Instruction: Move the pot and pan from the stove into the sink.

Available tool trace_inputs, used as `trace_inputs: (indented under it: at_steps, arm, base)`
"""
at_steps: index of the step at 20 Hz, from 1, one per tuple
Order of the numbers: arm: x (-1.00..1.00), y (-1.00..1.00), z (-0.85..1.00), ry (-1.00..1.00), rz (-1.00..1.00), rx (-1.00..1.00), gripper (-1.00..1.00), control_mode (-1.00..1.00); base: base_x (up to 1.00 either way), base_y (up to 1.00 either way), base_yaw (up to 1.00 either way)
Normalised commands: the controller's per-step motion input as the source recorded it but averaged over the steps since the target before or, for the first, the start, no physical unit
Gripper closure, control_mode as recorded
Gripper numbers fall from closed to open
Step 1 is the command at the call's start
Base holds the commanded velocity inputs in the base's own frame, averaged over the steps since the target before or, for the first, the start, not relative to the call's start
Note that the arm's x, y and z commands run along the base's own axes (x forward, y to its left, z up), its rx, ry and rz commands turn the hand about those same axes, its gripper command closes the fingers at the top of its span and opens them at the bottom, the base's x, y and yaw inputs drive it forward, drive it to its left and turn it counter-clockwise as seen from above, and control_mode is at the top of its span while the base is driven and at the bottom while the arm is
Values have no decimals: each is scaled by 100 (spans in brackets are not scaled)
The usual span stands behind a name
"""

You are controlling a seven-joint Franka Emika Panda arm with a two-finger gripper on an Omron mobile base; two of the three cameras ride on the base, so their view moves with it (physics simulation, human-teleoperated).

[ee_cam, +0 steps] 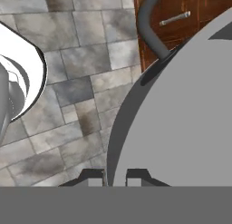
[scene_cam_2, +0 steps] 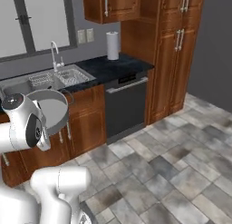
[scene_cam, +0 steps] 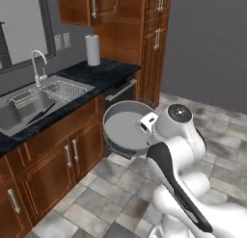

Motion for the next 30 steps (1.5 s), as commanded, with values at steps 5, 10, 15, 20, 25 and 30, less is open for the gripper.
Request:
trace_inputs:
  at_steps: [5,10,15,20,25,30]
  arm:
    - [0,0,0,0,0,0,100,100]
    - [0,0,0,0,0,0,100,100]
    - [0,0,0,0,0,0,100,100]
    - [0,0,0,0,0,0,100,100]
    - [0,0,0,0,0,0,100,100]
    - [0,0,0,0,0,0,100,100]
  base:
    - [-1,0,50]
    - [-1,0,49]
    - [-2,0,49]
    - [-2,0,49]
    - [-1,-4,32]
    - [0,-8,0]
